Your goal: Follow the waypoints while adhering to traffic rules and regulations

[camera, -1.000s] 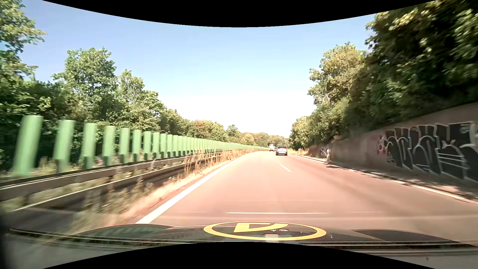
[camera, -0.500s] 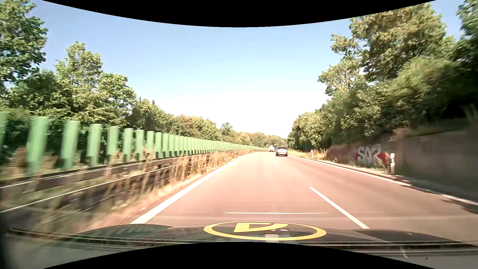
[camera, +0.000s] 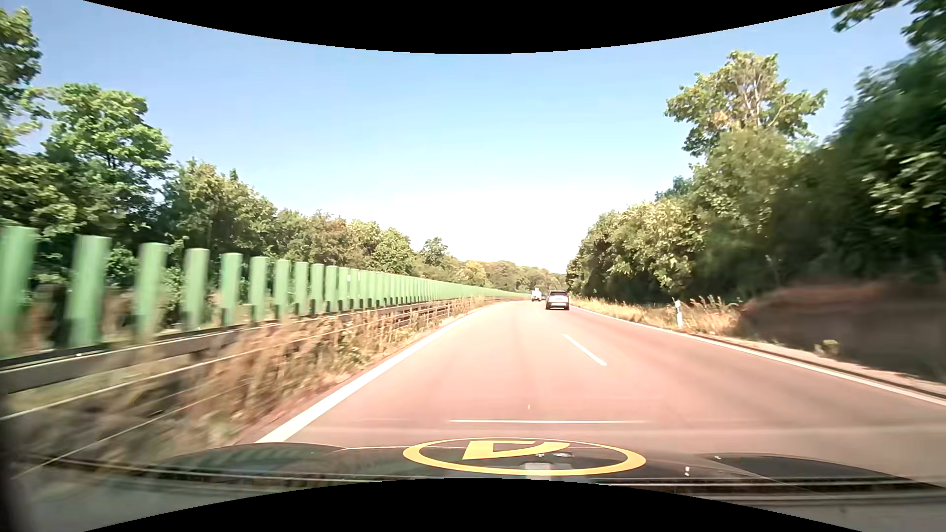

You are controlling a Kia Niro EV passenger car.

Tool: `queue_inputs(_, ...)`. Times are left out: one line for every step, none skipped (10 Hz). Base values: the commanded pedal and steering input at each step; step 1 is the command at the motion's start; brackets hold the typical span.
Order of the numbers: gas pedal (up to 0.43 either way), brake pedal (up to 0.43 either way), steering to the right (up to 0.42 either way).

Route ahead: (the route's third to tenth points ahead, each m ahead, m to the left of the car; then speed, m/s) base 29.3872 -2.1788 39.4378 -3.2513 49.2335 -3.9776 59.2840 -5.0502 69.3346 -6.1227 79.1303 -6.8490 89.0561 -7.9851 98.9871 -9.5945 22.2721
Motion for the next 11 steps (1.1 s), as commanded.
queue_inputs(0.280, 0.000, 0.009)
queue_inputs(0.280, 0.000, 0.009)
queue_inputs(0.280, 0.000, 0.009)
queue_inputs(0.280, 0.000, 0.009)
queue_inputs(0.280, 0.000, 0.009)
queue_inputs(0.280, 0.000, 0.009)
queue_inputs(0.280, 0.000, 0.009)
queue_inputs(0.280, 0.000, 0.009)
queue_inputs(0.280, 0.000, 0.009)
queue_inputs(0.280, 0.000, 0.009)
queue_inputs(0.280, 0.000, 0.009)
